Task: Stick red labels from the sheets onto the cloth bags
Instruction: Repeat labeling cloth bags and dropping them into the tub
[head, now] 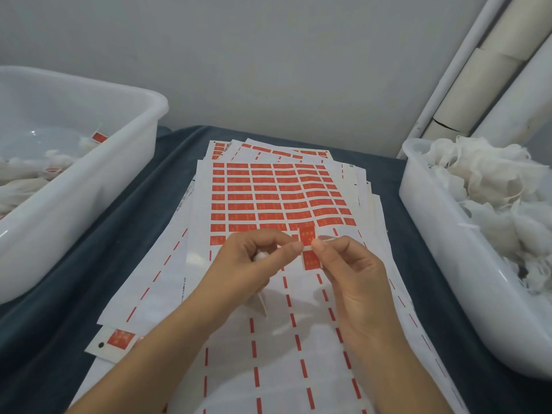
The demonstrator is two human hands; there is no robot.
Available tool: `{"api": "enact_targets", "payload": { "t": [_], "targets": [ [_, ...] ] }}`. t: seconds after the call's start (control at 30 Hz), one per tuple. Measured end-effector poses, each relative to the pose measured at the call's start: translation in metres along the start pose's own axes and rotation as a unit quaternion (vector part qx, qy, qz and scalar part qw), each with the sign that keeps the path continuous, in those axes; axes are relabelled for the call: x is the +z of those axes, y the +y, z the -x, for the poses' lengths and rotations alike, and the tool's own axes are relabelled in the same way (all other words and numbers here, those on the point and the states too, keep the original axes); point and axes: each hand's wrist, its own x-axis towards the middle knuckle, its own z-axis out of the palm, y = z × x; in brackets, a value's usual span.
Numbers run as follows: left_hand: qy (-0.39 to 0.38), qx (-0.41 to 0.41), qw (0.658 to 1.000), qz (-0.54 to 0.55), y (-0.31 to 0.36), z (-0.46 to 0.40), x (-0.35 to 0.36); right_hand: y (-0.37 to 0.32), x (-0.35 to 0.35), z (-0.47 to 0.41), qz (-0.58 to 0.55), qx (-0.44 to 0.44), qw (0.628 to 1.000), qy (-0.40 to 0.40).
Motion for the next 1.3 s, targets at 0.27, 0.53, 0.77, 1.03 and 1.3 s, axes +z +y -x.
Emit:
{"api": "enact_targets", "payload": {
  "t": [0.27,0.53,0.77,1.03,1.3],
  "targets": [
    [0.005,-0.01,0.999,0.037,0.002,0.001,-0.002,-0.004,-0.002,0.001,0.034,-0.051,0.998,0.011],
    [0.029,-0.064,0.991,0.118,0.001,-0.003,-0.008,-0.006,-0.007,-0.002,-0.003,-0.044,0.995,0.085],
    [-0.009,-0.059,0.992,0.11,-0.001,-0.001,-0.006,-0.009,0.0,-0.002,-0.112,0.053,0.984,-0.128],
    [-0.003,-0.052,0.996,0.076,-0.001,-0.001,-0.004,-0.006,-0.005,-0.002,0.048,-0.031,0.998,-0.014],
    [0.018,-0.025,0.999,0.02,-0.003,-0.002,-0.003,-0.011,-0.009,-0.001,0.139,-0.069,0.988,0.005]
  ]
}}
